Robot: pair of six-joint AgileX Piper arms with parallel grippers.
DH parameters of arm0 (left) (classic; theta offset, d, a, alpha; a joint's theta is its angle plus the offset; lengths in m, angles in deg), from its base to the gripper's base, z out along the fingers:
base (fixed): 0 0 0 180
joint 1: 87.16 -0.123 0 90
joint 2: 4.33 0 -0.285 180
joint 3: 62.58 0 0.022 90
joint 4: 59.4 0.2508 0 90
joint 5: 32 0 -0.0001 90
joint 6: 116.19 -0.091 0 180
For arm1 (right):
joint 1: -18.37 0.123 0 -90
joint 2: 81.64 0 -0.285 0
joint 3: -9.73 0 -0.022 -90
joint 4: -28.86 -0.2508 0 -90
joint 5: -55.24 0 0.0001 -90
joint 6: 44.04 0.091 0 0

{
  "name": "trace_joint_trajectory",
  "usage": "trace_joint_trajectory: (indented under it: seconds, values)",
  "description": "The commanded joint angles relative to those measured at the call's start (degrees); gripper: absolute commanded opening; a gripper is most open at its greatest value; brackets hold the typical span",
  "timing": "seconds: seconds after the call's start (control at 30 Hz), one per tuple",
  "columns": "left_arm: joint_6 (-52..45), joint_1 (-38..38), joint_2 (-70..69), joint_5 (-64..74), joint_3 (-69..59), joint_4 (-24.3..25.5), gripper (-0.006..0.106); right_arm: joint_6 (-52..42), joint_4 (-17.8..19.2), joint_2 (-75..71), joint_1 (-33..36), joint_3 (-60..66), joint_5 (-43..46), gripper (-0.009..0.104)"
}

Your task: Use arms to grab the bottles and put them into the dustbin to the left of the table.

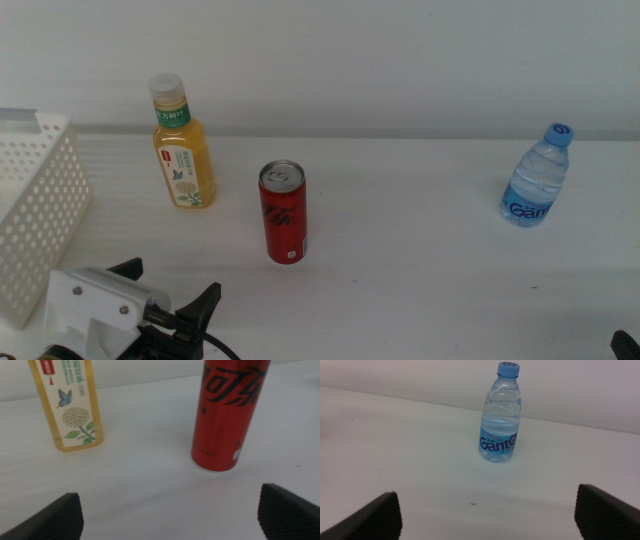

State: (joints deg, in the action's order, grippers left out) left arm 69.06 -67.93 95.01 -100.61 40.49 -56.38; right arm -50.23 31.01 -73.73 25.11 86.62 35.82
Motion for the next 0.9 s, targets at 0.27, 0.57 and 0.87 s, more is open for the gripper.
trace_joint_trajectory:
  seconds: [0.27,0.57,0.87]
  values:
    - [1.04,0.28,0.11,-6.05,-1.11,1.92,0.094,-0.12,0.15,-2.23,-0.38,2.44,0.54,0.092]
    - [3.42,0.28,6.95,4.60,15.44,10.77,0.094,-0.12,0.15,-2.23,-0.38,2.44,0.54,0.092]
    - [7.74,0.91,17.66,4.60,26.86,15.68,0.094,-0.12,0.15,-2.23,-0.38,2.44,0.54,0.092]
